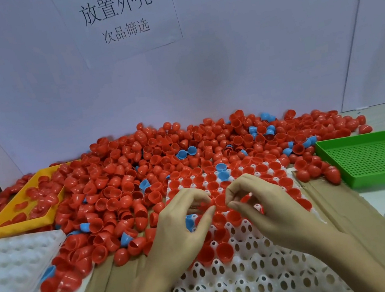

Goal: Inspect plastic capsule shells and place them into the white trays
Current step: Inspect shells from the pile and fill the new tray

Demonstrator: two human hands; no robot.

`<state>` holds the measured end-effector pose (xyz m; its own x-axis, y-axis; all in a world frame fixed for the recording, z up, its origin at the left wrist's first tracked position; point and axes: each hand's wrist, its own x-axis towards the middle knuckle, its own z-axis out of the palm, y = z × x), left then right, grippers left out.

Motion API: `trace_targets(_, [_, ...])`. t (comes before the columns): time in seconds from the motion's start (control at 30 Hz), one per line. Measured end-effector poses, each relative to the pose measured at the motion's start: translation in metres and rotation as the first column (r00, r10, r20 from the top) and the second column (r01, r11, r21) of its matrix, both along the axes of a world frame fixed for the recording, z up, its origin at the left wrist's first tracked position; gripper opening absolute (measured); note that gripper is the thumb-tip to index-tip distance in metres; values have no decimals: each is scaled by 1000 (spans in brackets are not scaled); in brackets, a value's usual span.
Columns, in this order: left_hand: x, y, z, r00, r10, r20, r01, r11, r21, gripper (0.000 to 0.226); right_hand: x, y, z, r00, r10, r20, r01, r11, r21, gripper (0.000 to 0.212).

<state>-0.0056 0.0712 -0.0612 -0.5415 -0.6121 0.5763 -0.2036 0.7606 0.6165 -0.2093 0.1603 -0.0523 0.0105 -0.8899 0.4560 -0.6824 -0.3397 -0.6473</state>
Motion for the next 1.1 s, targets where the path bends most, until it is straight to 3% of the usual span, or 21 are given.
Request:
trace_targets(0.23, [-3, 15, 1, 994, -75, 80, 80, 995, -52, 28, -5, -2, 0, 989, -97, 110, 101, 994, -38, 18])
trace_targets(0.4, [-14, 31, -7, 975, -60, 215, 103, 975, -195, 33, -10, -3, 1, 979, -174, 110, 183, 980, -77, 20])
trace_targets(0.67, [-8, 29, -3, 958, -114, 265, 129, 991, -40, 34, -11, 1, 9, 965, -204, 163, 220, 972, -85, 21])
trace_targets(0.87, [-5, 21, -1, 949, -97, 299, 154, 972, -175, 42, -12, 4, 13, 963, -214, 165, 228, 971, -69, 19])
trace_targets(1.1, [-6, 17, -9, 906, -123, 405, 209, 962, -177, 46, -12, 2, 9, 963, -218, 159, 230, 971, -60, 21])
